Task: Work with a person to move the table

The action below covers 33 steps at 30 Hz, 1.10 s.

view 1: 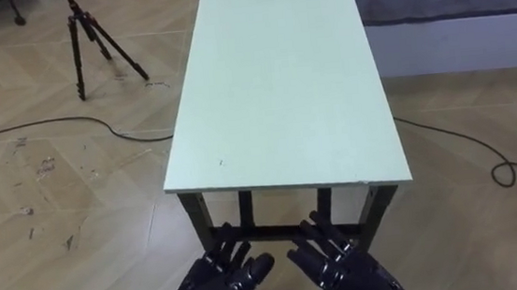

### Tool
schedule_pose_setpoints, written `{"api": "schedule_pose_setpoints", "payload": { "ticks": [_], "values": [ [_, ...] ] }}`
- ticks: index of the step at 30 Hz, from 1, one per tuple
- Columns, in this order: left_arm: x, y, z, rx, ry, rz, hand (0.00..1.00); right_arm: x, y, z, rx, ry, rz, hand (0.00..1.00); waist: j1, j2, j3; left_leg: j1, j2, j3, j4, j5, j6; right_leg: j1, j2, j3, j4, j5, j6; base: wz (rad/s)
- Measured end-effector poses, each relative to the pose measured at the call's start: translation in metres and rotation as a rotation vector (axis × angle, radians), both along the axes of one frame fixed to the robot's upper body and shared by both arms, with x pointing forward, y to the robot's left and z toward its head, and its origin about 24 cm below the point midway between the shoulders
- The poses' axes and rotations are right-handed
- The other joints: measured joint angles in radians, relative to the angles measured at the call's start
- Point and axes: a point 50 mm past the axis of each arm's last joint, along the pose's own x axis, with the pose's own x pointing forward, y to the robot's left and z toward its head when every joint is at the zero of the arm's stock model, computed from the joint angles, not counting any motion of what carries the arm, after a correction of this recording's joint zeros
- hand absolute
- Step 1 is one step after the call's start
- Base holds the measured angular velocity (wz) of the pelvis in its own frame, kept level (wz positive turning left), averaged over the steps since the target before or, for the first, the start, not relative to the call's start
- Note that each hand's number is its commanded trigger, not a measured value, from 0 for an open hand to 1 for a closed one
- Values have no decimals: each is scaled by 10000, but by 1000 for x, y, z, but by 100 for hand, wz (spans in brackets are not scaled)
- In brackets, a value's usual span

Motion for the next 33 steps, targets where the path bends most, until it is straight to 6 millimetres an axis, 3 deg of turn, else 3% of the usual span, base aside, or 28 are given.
{"api": "schedule_pose_setpoints", "payload": {
  "ticks": [14, 21, 33],
  "values": [
    [24, 0, 9, 70, -317, -209, 0, 31, 0, 16, 326, -580, -199, 0, -18, -123, 76, 65, 6, -2, -22, 0, -1, 40, 4, 28, 20, 6, 5, 0],
    [39, 1, 15, 69, -548, -254, 0, 37, 1, 17, 155, -440, -313, 0, 23, 20, 169, 210, 6, 4, -70, -3, 5, 94, 3, 118, 145, 6, 8, -4],
    [46, 24, 1, -933, 1096, 1551, 0, 44, -3, 16, 428, 390, -951, 0, 43, 82, 126, 497, -1, 31, -107, -1, 4, 388, 15, 138, -23, 7, 8, -1]
  ]
}}
